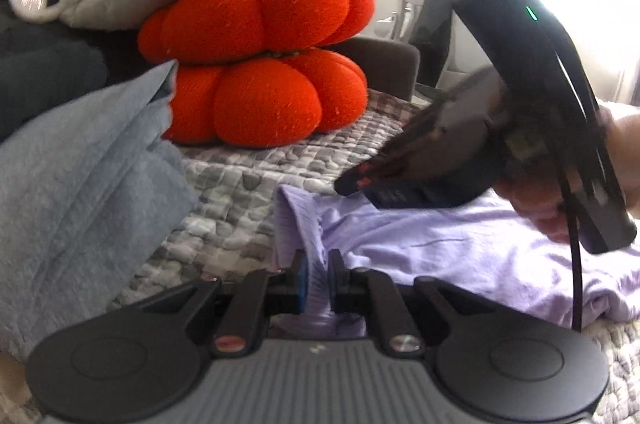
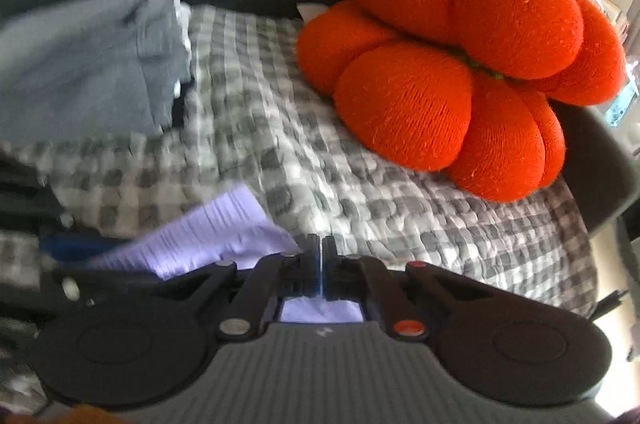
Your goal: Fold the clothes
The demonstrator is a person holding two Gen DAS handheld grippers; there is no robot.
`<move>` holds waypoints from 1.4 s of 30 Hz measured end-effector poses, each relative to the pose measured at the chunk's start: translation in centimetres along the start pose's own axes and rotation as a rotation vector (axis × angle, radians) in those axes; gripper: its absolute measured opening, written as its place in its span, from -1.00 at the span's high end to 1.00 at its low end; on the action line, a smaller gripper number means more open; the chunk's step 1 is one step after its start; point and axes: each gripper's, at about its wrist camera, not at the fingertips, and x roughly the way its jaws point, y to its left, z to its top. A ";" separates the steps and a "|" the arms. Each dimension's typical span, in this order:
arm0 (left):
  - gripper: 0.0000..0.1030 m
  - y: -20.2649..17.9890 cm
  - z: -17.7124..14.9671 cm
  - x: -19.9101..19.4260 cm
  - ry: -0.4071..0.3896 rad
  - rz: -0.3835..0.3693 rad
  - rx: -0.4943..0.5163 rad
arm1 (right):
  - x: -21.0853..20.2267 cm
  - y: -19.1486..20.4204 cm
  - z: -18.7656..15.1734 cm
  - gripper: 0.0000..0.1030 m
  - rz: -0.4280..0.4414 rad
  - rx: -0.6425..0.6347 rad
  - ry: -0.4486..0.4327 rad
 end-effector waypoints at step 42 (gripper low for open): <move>-0.29 -24.9 3.7 -1.1 0.355 -0.331 0.116 | -35.2 -15.7 -48.3 0.54 -0.544 1.742 -0.331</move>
